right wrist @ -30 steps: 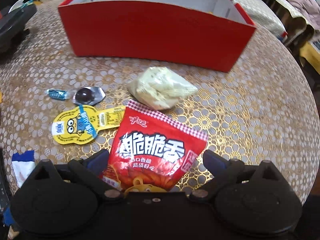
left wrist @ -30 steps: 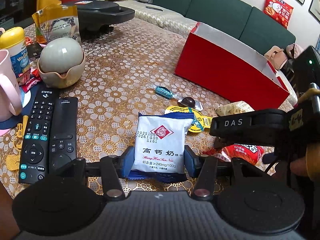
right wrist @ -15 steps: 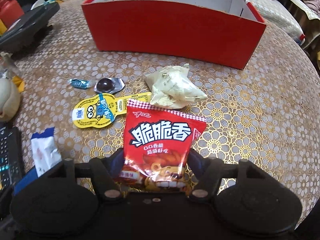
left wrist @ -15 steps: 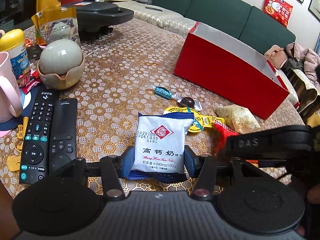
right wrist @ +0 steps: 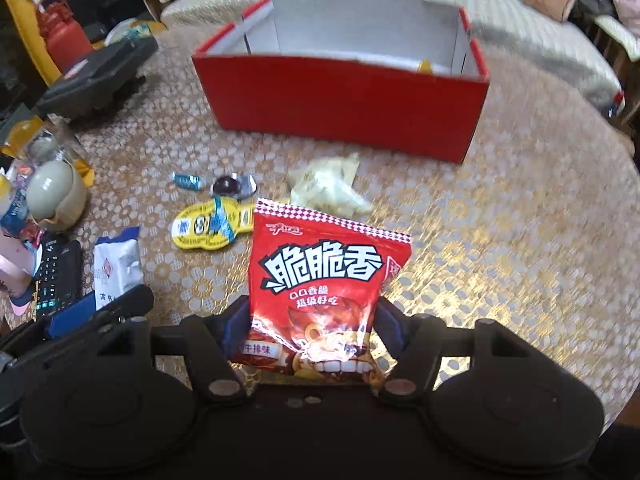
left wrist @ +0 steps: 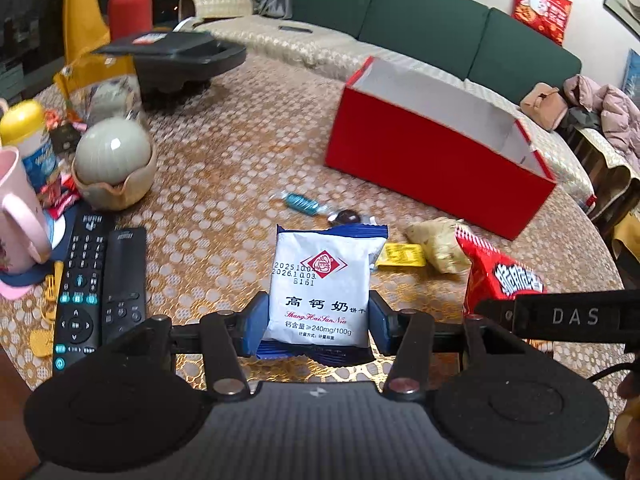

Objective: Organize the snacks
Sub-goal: 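Carry the white packet and red snack bag over the red box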

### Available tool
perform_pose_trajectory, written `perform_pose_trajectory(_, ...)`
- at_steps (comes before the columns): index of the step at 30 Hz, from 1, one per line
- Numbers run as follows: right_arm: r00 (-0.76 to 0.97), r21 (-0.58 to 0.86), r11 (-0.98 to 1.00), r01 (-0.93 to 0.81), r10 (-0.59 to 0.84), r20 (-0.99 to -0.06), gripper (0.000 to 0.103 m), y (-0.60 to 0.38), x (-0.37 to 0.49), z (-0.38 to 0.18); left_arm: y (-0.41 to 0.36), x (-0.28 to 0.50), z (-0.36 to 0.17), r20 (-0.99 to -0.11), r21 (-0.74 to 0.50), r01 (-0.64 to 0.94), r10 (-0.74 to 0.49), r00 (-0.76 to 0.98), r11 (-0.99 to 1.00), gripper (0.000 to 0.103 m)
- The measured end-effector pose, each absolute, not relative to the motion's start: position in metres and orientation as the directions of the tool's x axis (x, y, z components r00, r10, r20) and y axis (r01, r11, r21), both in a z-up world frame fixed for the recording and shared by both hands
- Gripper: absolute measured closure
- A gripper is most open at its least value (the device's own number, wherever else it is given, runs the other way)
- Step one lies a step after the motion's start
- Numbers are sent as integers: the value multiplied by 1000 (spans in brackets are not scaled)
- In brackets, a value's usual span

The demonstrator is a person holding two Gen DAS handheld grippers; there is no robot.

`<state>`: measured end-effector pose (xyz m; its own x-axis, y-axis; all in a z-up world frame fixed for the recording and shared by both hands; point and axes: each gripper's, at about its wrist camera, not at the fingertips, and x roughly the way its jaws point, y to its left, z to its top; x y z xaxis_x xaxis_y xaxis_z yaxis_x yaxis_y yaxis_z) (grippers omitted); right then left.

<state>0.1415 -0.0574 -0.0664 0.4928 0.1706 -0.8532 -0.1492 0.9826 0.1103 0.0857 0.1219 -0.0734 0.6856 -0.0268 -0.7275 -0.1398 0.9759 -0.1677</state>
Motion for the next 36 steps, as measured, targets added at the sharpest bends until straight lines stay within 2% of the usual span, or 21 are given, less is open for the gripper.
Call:
perform_pose_trajectory(10, 584, 118, 973, -200, 214, -783, 38, -87, 152, -26, 87, 107, -23, -697, -87, -76, -6, 717, 993, 52)
perform_pose_trajectory(23, 650, 120, 968, -221, 238, -722, 38, -122, 213, 5, 50, 190, 28, -679, 46, -6, 35, 733, 999, 52)
perform_pose_trajectory(30, 669, 75, 967, -245, 225, -708, 38, -127, 258, 9, 32, 244, 35, -681, 105, 36, 46, 730, 994, 52)
perform_pose_trajectory(36, 655, 64, 962, -267, 229, -720, 38, -131, 304, -2, 24, 295, 22, -723, 92, 60, 25, 690, 994, 52)
